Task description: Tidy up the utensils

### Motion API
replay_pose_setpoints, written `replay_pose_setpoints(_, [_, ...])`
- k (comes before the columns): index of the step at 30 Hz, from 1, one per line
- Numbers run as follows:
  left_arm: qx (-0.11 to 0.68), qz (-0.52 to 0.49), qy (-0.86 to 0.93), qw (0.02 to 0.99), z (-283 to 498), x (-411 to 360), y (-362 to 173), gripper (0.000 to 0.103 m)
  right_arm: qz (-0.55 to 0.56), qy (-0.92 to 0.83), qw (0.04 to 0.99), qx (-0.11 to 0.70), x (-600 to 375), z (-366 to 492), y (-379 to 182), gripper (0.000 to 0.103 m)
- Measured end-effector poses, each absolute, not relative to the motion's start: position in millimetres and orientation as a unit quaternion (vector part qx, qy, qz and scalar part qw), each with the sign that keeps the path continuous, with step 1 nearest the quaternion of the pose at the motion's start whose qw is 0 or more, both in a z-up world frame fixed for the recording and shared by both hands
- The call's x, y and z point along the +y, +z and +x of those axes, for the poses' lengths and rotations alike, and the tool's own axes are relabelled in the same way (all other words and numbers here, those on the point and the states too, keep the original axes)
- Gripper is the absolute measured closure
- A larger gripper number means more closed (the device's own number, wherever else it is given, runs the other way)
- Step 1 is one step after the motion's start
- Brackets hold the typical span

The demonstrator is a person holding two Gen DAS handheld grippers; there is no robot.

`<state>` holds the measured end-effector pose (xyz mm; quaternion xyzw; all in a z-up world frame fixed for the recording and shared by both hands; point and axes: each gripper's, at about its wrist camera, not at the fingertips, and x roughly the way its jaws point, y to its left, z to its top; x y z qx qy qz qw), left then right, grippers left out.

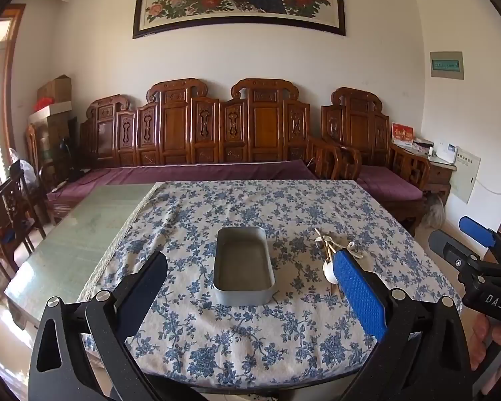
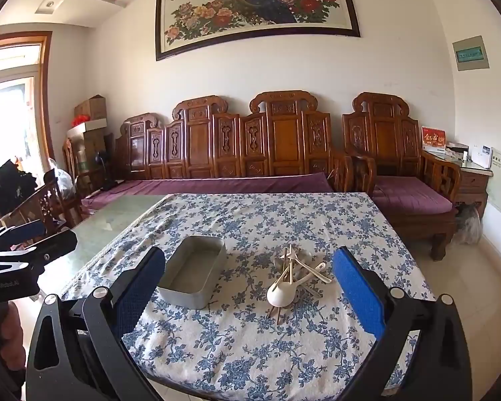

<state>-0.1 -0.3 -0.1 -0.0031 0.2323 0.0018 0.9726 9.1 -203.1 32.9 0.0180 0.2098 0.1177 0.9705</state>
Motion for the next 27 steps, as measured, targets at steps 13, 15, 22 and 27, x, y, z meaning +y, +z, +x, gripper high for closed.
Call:
replay_pose_setpoints(13, [0.232, -0.002, 0.002, 0.973, -0.1, -0.6, -0.2, 0.007, 0.02, 0.119, 0.971, 0.208, -204.1, 9.7, 32.2, 0.002])
replay_pose_setpoints(15, [0.232, -0.002, 0.002, 0.973, -0.1, -0.8, -0.4, 0.007, 0.02, 0.119, 0.971, 0.208, -203.1, 9.2, 32.6, 0.002])
replay_pose_setpoints(22, [0.231, -0.002, 0.002, 0.973, 1.2, -0.6, 0.5, 0.007, 0.02, 0.119, 0.971, 0.208, -202.0, 13.7, 34.6, 0.002])
replay_pose_setpoints(27, [0.23, -0.002, 0.001, 0.973, -1.3, -0.4, 8.2, 0.007, 0.021, 0.12, 0.971, 0.207, -204.4, 13.8, 32.2, 0.002])
